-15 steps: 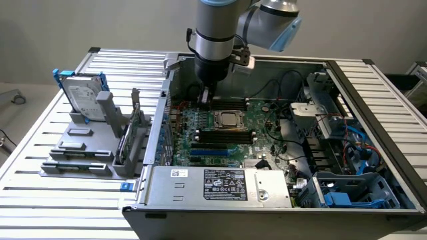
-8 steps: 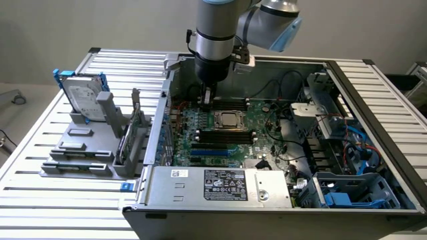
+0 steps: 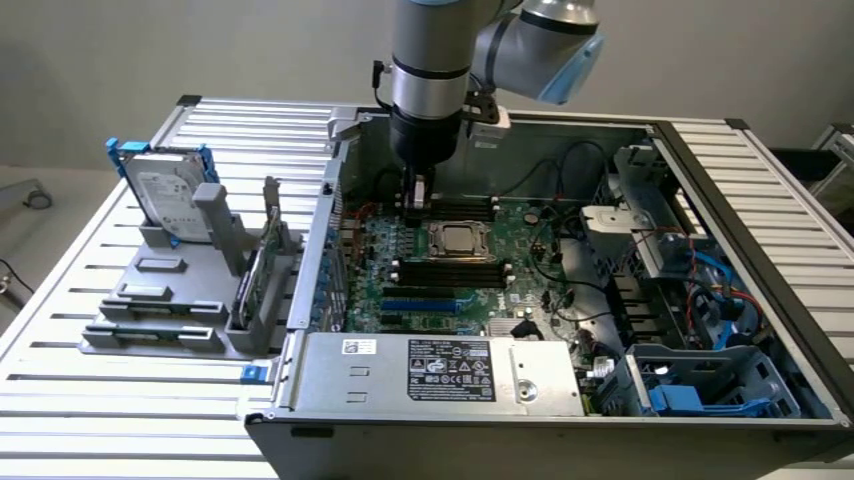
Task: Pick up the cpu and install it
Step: 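Install the first cpu locking lever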
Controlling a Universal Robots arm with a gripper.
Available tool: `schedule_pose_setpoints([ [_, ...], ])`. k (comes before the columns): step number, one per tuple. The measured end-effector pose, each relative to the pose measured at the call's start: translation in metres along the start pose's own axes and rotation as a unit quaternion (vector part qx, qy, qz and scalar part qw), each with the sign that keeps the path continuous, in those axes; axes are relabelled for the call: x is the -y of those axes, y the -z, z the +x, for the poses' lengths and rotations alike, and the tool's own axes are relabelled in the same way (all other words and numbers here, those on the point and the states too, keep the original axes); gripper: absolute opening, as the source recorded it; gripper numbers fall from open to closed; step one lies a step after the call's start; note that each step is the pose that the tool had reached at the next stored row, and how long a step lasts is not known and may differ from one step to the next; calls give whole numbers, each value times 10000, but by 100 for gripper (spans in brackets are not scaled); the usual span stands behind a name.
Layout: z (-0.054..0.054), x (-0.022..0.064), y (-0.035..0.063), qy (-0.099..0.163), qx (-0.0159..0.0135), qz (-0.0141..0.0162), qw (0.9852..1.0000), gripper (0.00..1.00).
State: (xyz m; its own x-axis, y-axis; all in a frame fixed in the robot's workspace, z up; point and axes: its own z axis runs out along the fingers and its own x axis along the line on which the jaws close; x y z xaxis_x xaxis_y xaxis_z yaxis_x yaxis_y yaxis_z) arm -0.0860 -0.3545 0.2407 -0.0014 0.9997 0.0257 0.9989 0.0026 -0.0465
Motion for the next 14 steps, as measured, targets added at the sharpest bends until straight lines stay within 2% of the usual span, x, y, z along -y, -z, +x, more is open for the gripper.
schedule_pose_setpoints([
  [3, 6, 0, 0, 171, 37, -4, 9998, 11],
  [7, 18, 0, 0, 389, 67, -26, 9992, 11],
  [9, 29, 0, 0, 474, 87, -68, 9988, 11],
  [11, 51, 0, -1, 534, 110, -127, 9984, 11],
  [12, 59, 1, -1, 547, 128, -147, 9983, 11],
  [13, 59, 1, -1, 550, 140, -151, 9983, 11],
  [14, 59, 1, -1, 550, 140, -150, 9983, 11],
])
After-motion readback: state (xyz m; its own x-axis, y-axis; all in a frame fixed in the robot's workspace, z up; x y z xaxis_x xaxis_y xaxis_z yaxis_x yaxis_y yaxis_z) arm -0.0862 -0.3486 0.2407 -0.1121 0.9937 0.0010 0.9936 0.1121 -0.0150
